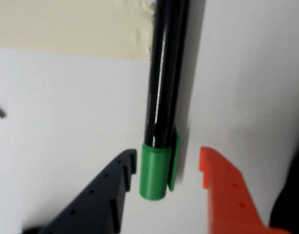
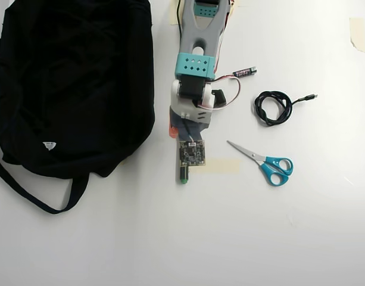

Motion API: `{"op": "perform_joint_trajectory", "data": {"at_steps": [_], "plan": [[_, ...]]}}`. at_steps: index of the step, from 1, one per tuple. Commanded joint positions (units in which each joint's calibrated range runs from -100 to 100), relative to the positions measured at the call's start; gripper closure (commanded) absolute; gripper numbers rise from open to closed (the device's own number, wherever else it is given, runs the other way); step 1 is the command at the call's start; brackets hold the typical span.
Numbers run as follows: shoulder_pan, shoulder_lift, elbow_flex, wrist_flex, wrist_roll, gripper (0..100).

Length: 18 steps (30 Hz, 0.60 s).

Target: Put the green marker into the black bag

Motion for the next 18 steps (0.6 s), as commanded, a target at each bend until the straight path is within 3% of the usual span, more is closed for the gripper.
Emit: {"op": "perform_joint_trajectory", "data": {"at_steps": [1, 18], "plan": [[0.33, -0.05, -3.62, 0.34, -1.25, 79], [-1.32, 0.03, -3.08, 1.63, -2.25, 75]]}}
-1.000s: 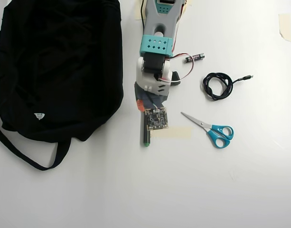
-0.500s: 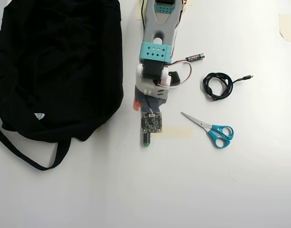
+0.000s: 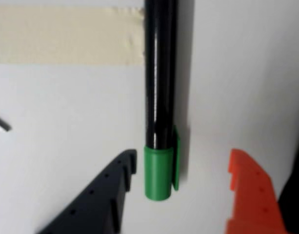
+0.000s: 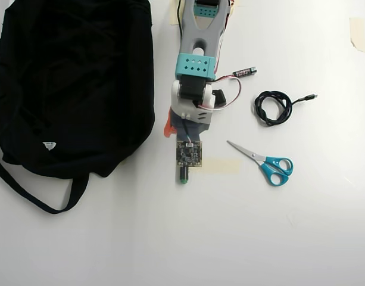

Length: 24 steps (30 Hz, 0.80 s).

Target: Put the green marker into the black bag

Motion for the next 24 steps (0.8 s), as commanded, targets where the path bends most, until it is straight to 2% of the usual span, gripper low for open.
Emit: {"op": "perform_joint_trajectory", "data": {"at_steps": [1, 7, 24], "plan": [[-1.03, -0.47, -1.82, 0.77, -0.20, 74], [-2.22, -0.47, -1.82, 2.24, -0.20, 67], [-2.37, 4.59, -4.07, 2.84, 0.11, 64]]}}
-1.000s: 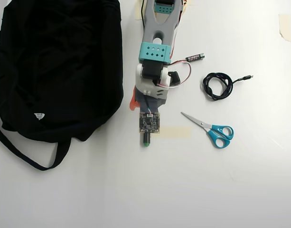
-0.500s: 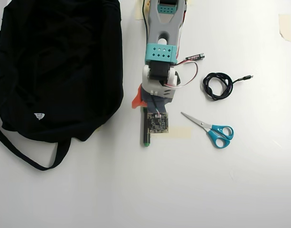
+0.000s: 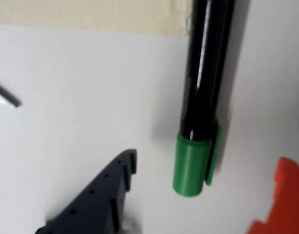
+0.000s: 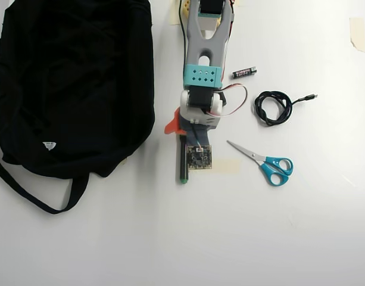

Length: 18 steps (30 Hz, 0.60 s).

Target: Put the green marker into the black bag

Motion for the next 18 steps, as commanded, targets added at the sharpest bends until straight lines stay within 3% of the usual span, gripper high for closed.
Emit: {"op": "perform_joint_trajectory", "data": {"at_steps": [1, 18], "plan": [[-0.17, 0.19, -3.14, -0.68, 0.11, 64], [0.28, 4.76, -3.32, -4.64, 0.48, 64]]}}
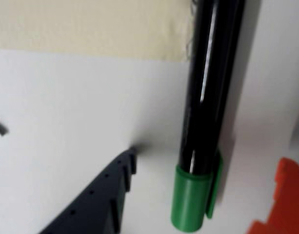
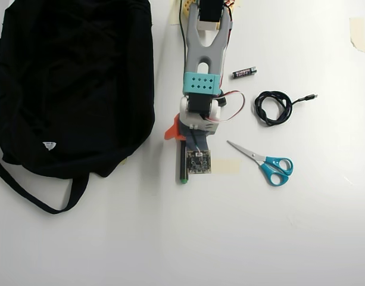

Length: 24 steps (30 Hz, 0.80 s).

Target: Put the green marker into the black bag

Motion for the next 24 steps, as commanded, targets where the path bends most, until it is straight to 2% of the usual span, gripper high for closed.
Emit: {"op": "perform_joint_trajectory", "data": {"at_steps": [1, 24], "plan": [[0.28, 0.61, -1.67, -0.87, 0.39, 64], [-0.47, 5.17, -1.04, -0.35, 0.96, 64]]}}
